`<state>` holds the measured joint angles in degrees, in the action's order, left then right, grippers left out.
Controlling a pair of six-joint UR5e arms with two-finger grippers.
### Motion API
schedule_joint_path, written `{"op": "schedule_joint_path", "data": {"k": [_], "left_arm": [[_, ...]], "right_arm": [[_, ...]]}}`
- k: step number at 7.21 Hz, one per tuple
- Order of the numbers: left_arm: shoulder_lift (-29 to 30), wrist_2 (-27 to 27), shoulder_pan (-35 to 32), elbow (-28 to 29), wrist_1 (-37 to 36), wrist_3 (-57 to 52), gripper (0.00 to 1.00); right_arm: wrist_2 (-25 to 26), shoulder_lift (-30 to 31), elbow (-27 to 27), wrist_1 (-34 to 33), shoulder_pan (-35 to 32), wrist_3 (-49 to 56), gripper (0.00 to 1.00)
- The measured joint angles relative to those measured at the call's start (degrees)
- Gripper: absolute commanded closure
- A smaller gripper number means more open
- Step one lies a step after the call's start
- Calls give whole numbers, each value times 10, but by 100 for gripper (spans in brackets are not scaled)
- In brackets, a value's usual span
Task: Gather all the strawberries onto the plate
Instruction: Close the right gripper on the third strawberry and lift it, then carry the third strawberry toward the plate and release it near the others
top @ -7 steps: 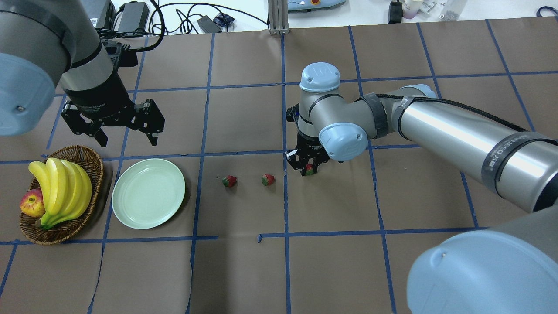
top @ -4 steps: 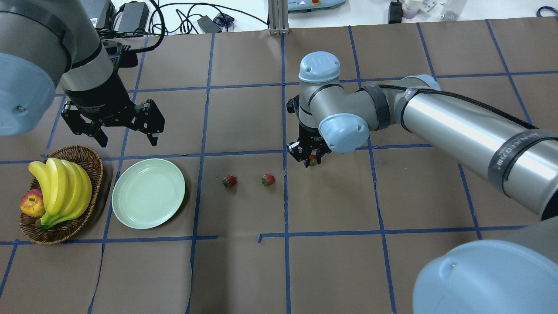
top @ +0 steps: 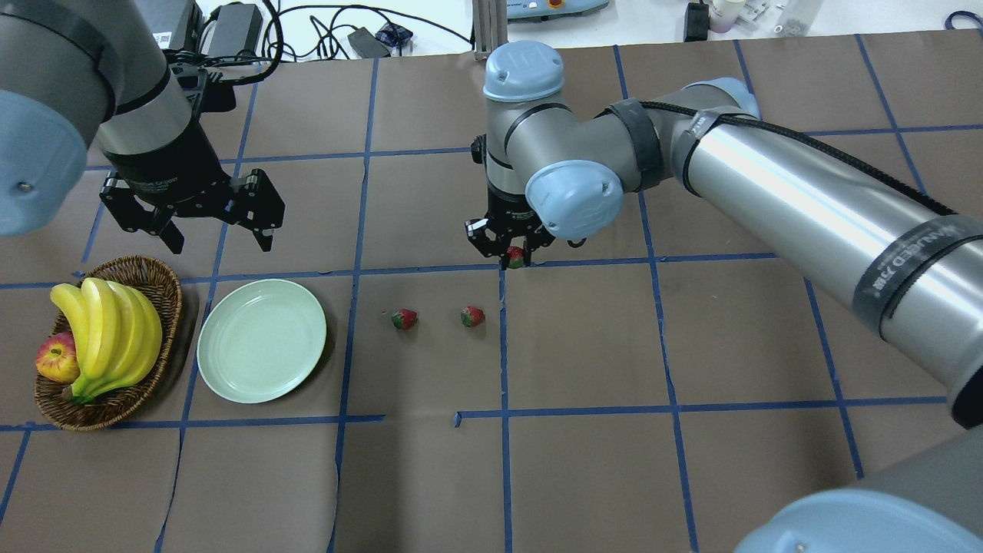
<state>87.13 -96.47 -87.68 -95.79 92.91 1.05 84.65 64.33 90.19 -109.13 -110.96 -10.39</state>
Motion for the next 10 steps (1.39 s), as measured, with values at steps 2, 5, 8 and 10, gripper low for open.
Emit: {"op": "schedule_joint_path", "data": {"k": [2, 5, 8, 10], "left_arm": [[-2, -2, 3, 3, 0, -2, 0], [-3, -2, 3, 2, 0, -3, 0], [-5, -4, 4, 3, 0, -3, 0], [-6, -4, 4, 3, 1, -3, 0]], "right_arm": [[-12, -18, -3, -31, -34, -40, 100], [-29, -47, -11, -55, -58, -55, 100], [-41, -70, -35, -58, -79, -82, 78], [-44, -80, -36, -60, -81, -83, 60]]}}
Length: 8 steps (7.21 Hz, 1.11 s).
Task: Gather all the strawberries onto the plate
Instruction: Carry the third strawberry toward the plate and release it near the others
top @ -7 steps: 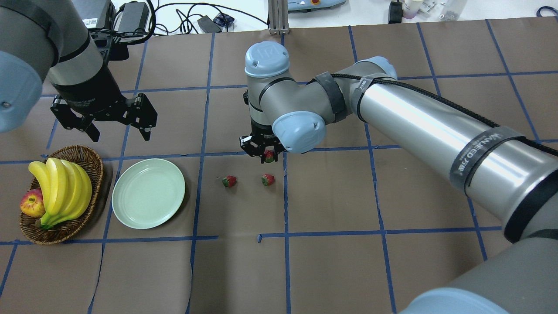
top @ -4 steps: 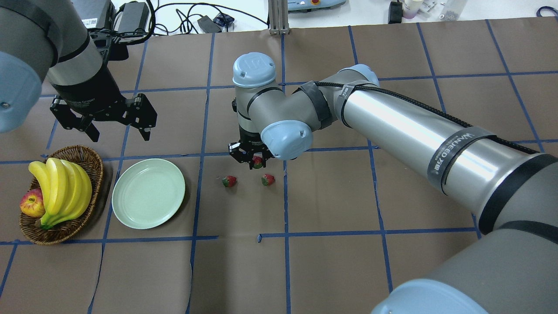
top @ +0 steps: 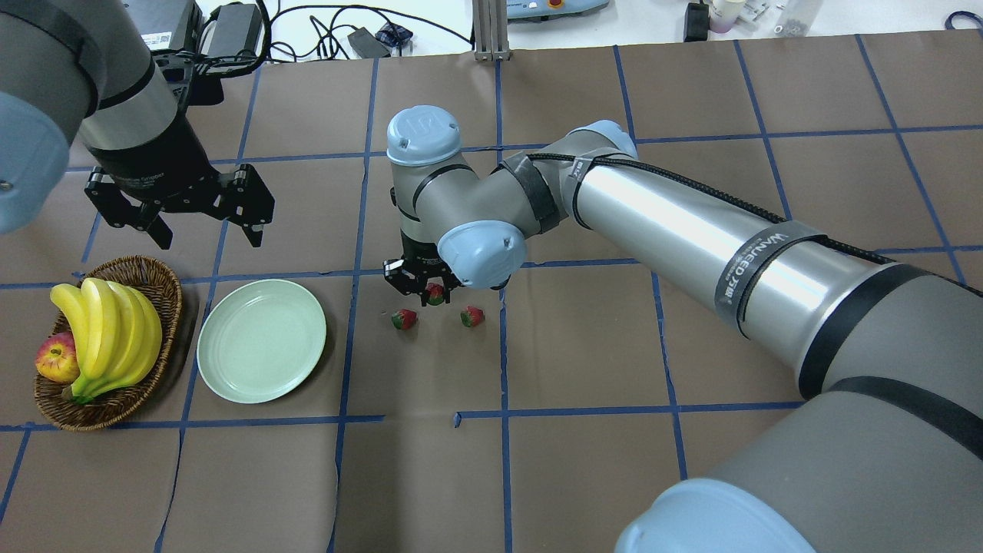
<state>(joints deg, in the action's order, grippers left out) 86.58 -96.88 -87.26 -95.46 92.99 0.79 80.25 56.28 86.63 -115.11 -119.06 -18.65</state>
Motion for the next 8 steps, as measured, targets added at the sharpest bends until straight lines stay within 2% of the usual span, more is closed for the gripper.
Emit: {"op": "schedule_joint_path", "data": {"k": [1, 2, 3, 4, 6, 8], "left_arm": [[0, 0, 0, 0, 0, 0, 0], [0, 0, 0, -1, 0, 0, 0], [1, 0, 0, -2, 0, 0, 0], [0, 0, 0, -2, 0, 0, 0], [0, -1, 0, -4, 0, 0, 0], [1, 1, 0, -3, 0, 2, 0]], "right_arm": [[-7, -4, 2, -1, 0, 1, 52], [-13, -7, 5, -1, 0, 3, 33], [-16, -9, 7, -1, 0, 4, 24], [-16, -10, 9, -1, 0, 5, 1], [-14, -8, 9, 0, 0, 6, 0], [-1, 20, 6, 22, 5, 7, 0]]}}
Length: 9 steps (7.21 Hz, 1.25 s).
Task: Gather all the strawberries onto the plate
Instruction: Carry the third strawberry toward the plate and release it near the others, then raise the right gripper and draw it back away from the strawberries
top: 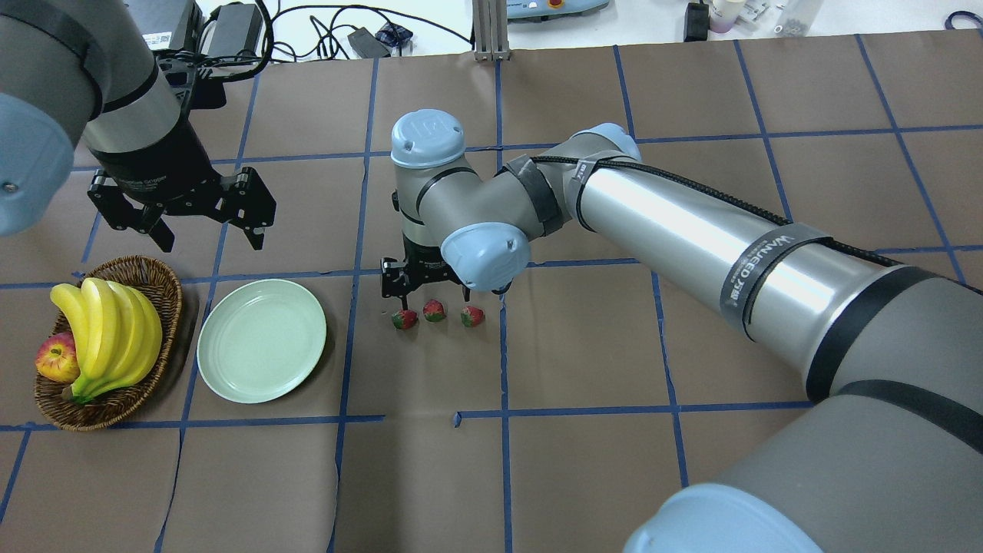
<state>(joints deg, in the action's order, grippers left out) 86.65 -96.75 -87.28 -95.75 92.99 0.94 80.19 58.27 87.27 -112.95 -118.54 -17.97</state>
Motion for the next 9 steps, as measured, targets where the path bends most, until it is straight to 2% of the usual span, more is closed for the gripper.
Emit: {"op": "schedule_joint_path", "data": {"k": [2, 4, 6, 9], "left_arm": [[0, 2, 0, 0, 0, 4, 0], [0, 2, -1, -1, 0, 5, 0], [2, 5, -4, -2, -2, 8, 0], [18, 6, -14, -4, -7, 52, 0]], "right_arm": [[41, 60, -10, 80, 33, 12, 0], [78, 134, -14, 165, 95, 50, 0], [101, 191, -16, 207, 165, 85, 0], [144, 240, -31, 281, 247, 157, 0]]}}
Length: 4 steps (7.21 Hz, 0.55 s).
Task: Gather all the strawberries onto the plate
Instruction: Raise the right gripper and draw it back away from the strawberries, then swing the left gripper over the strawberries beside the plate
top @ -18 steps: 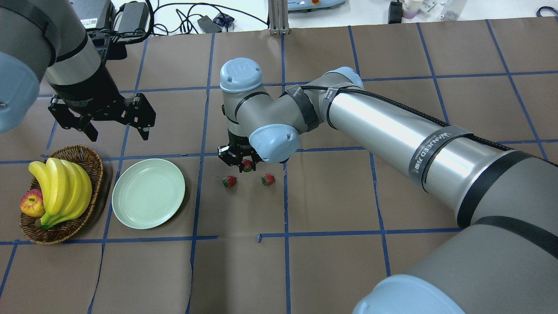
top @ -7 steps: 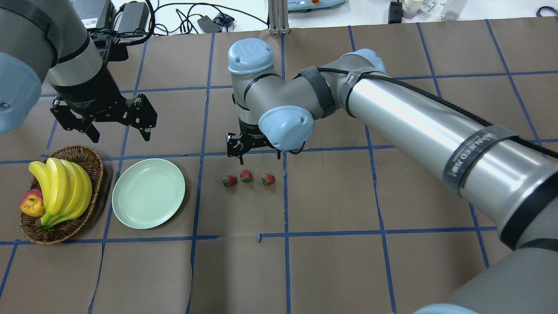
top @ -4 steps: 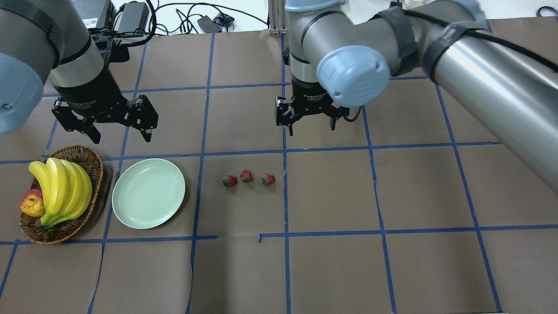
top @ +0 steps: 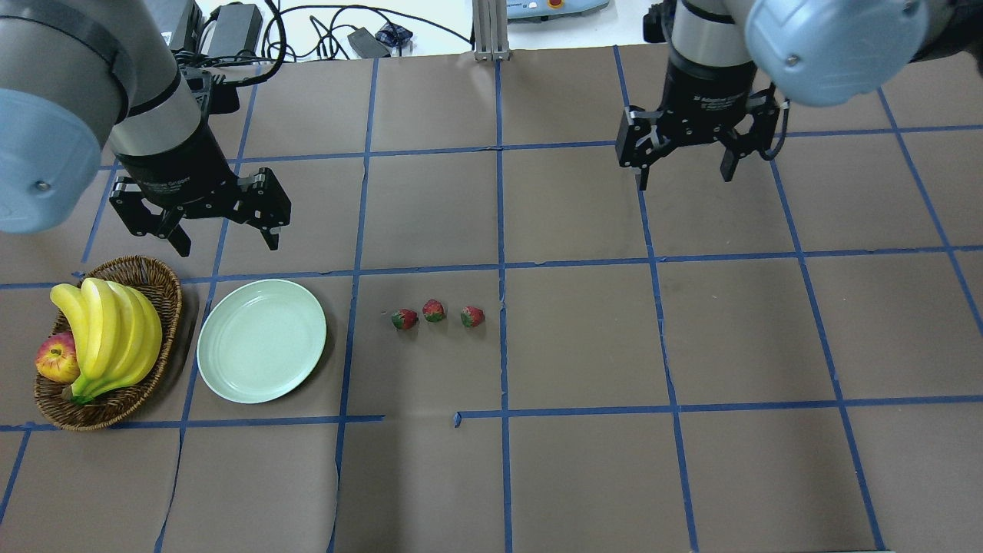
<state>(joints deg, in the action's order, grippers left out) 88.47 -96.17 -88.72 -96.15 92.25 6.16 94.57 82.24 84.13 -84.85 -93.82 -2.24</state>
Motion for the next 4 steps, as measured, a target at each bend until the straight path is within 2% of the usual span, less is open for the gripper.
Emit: {"op": "schedule_joint_path", "data": {"k": [2, 4], "left_arm": [[7, 1, -32, 0, -5, 16, 0], [15, 20, -67, -1, -47, 28, 0]], "right_arm": [[5, 12, -8, 18, 13, 11, 0], [-10, 31, -4, 34, 13, 11, 0]]}}
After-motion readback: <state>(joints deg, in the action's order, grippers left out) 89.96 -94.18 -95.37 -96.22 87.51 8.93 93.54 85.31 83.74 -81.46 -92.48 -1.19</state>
